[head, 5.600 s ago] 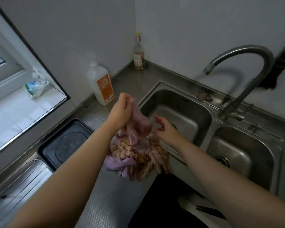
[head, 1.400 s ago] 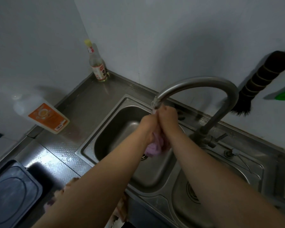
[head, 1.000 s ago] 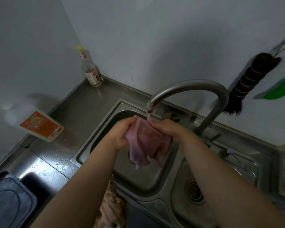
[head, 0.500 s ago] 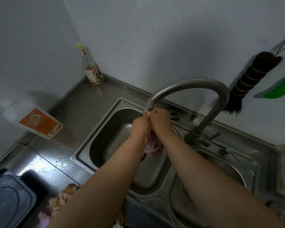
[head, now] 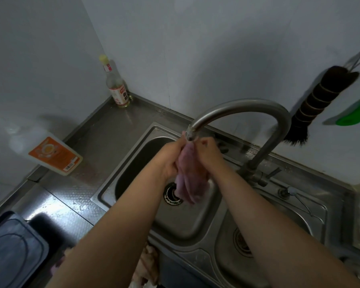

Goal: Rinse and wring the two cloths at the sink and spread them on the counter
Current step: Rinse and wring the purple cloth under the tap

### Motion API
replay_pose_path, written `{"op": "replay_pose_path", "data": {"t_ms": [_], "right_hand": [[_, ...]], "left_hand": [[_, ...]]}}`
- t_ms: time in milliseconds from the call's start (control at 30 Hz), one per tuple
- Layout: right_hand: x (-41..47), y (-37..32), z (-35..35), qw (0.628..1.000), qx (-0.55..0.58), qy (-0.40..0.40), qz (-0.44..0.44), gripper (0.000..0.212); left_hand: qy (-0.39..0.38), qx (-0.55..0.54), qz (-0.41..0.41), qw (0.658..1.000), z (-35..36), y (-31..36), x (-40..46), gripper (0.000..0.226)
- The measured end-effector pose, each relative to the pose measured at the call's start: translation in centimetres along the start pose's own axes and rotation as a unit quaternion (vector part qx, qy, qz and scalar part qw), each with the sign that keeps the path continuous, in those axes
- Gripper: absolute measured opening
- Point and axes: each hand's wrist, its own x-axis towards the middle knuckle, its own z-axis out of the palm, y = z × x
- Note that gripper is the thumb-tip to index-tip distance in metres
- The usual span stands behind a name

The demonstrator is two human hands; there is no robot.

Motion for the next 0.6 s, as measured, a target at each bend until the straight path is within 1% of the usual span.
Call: {"op": "replay_pose_path", "data": {"t_ms": [33,67,100,134,167,200,234,267,300,334,367,401,434,467,501,534,568,601], "right_hand": [[0.0,0.1,-0.6,0.997,0.011,-0.067,0.031,0.055],[-0.3,0.5,-0.9,0.989,0.032,-0.134,0.055,0.065],[-0.5,0.9,-1.0,0.982,0.054,-0.172,0.052,0.066],[-0.9,1.2,-1.2,0.98,0.076,-0.184,0.028,0.059],[-1.0,1.3,-1.5,0.979,0.103,-0.176,-0.001,0.05],[-1.0,1.5,-1.8,0.98,0.13,-0.151,-0.023,0.043],[-0.9,1.5,-2.1,0.98,0.153,-0.12,-0.039,0.041],[-0.9,1.5,-2.2,0.981,0.167,-0.093,-0.044,0.042],[-0.8,1.4,-2.3,0.98,0.183,-0.071,-0.039,0.043],[-0.6,1.1,-2.4,0.976,0.208,-0.051,-0.024,0.042],[-0.5,0.7,-2.6,0.97,0.24,-0.029,-0.006,0.04],[-0.4,0.3,-2.8,0.961,0.277,-0.01,0.011,0.035],[-0.4,-0.1,-2.8,0.953,0.302,0.002,0.015,0.031],[-0.7,-0.4,-2.4,0.953,0.303,0.006,0.009,0.029],[-1.3,-0.6,-1.5,0.967,0.256,-0.001,-0.007,0.031],[-2.2,-0.9,-0.3,0.982,0.184,-0.022,-0.023,0.036],[-2.9,-0.9,0.9,0.992,0.113,-0.037,-0.045,0.042],[-3.2,-1.1,1.6,0.996,0.06,-0.037,-0.058,0.046]], "left_hand": [[-0.005,0.025,0.018,0.999,-0.5,0.3,0.2,0.029],[-0.027,0.053,0.035,0.998,-1.0,0.7,0.1,0.026],[-0.047,0.097,0.053,0.993,-1.6,1.1,-0.1,0.019],[-0.057,0.154,0.064,0.984,-2.1,1.5,-0.4,0.015],[-0.064,0.227,0.077,0.969,-2.7,1.8,-0.4,0.017],[-0.063,0.307,0.087,0.946,-3.3,2.1,-0.5,0.025],[-0.055,0.39,0.093,0.915,-3.8,2.3,-0.6,0.037],[-0.054,0.451,0.088,0.886,-4.2,2.4,-0.6,0.044],[-0.068,0.483,0.077,0.87,-4.6,2.3,-0.8,0.045],[-0.081,0.485,0.069,0.868,-4.9,2.0,-1.0,0.044],[-0.088,0.452,0.07,0.885,-5.2,1.5,-1.0,0.043],[-0.075,0.381,0.078,0.918,-5.2,0.9,-1.1,0.043],[-0.038,0.294,0.09,0.951,-5.0,0.1,-1.0,0.043],[0.014,0.219,0.101,0.97,-4.5,-0.3,-0.8,0.045],[0.067,0.176,0.107,0.976,-3.9,-0.6,-0.3,0.047],[0.107,0.151,0.096,0.978,-3.0,-1.0,0.0,0.051],[0.131,0.13,0.082,0.979,-2.0,-1.3,0.0,0.053],[0.15,0.103,0.06,0.981,-0.5,-1.5,-0.2,0.052]]}}
